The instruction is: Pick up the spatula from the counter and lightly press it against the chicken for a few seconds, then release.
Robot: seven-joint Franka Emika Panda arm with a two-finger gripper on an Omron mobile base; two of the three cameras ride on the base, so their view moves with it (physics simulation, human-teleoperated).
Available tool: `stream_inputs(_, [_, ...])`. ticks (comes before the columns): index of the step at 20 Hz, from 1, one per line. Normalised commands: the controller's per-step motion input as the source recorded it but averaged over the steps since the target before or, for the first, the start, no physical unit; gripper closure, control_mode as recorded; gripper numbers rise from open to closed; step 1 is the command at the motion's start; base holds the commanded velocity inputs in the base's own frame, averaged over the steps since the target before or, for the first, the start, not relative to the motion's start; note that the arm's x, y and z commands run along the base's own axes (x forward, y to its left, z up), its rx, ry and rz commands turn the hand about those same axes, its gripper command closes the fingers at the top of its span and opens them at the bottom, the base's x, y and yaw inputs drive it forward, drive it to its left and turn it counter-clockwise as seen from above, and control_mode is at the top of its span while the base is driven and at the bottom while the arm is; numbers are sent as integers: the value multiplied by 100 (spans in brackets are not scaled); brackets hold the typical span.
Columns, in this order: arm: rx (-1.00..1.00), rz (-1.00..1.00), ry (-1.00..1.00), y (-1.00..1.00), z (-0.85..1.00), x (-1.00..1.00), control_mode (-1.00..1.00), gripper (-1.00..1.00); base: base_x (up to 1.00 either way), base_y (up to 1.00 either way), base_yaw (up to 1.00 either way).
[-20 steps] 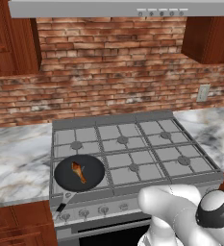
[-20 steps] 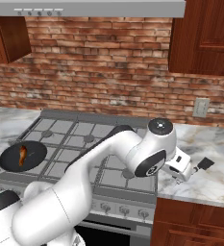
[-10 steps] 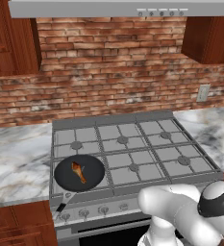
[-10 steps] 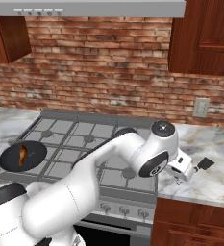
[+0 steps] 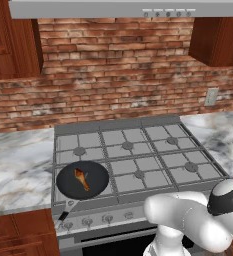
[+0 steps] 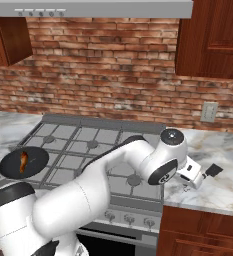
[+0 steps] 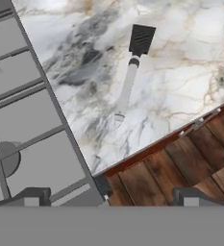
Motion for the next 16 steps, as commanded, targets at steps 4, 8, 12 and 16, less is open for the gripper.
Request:
stream_inputs(4, [0, 0, 0, -13, -3, 10, -100, -100, 0, 0, 0])
stream_inputs(8, [0, 0, 0, -15, -5, 7, -100, -100, 0, 0, 0])
stream_inputs(12, [0, 0, 0, -13, -8, 8, -100, -100, 0, 0, 0])
stream_inputs(16, [0, 0, 0, -10, -14, 10, -100, -100, 0, 0, 0])
